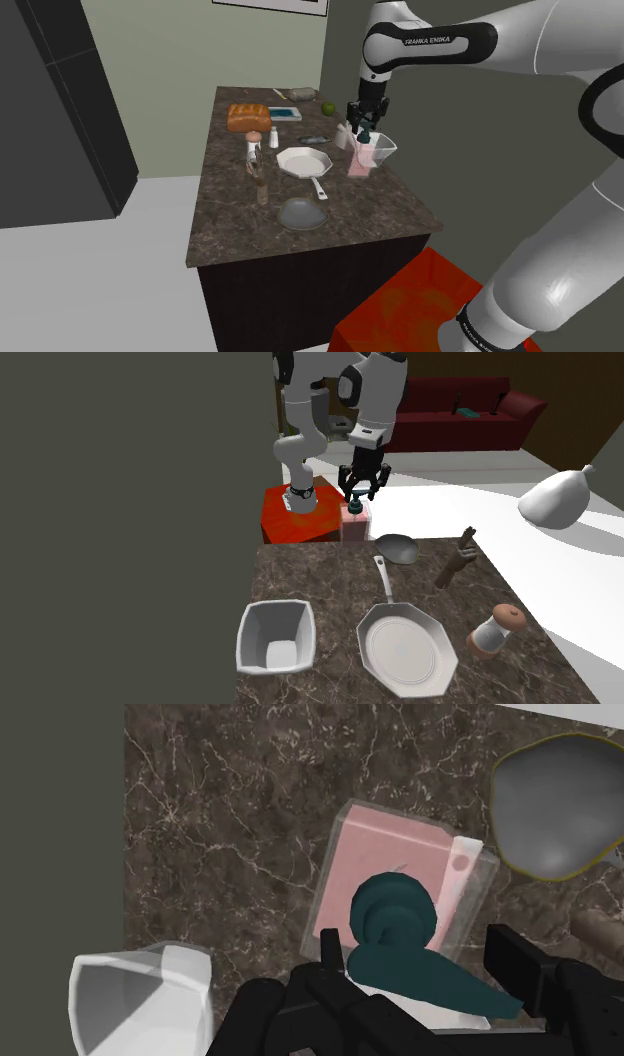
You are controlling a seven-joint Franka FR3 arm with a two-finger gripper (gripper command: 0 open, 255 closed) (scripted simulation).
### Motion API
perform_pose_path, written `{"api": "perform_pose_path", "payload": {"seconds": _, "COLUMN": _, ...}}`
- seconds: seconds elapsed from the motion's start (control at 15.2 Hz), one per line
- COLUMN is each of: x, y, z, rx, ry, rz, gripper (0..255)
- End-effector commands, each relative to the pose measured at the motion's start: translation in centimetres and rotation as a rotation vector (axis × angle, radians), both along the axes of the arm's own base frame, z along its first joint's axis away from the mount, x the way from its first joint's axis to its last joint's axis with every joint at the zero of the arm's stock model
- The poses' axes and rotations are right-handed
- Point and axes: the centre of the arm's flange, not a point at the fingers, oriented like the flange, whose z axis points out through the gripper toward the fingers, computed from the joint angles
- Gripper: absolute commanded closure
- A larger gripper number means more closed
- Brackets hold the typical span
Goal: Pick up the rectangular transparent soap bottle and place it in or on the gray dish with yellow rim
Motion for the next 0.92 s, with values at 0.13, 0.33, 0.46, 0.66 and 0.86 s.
{"api": "perform_pose_path", "payload": {"seconds": 0.13, "x": 0.7, "y": 5.2, "z": 0.8, "rx": 0.000, "ry": 0.000, "rz": -0.001, "gripper": 255}}
{"api": "perform_pose_path", "payload": {"seconds": 0.33, "x": 1.2, "y": 9.1, "z": 1.5, "rx": 0.000, "ry": 0.000, "rz": -0.001, "gripper": 255}}
{"api": "perform_pose_path", "payload": {"seconds": 0.46, "x": 1.5, "y": 11.6, "z": 1.9, "rx": 0.000, "ry": 0.000, "rz": -0.001, "gripper": 255}}
{"api": "perform_pose_path", "payload": {"seconds": 0.66, "x": 2.0, "y": 15.5, "z": 2.6, "rx": 0.000, "ry": 0.000, "rz": -0.001, "gripper": 255}}
{"api": "perform_pose_path", "payload": {"seconds": 0.86, "x": 2.5, "y": 19.4, "z": 3.2, "rx": 0.000, "ry": 0.000, "rz": -0.001, "gripper": 255}}
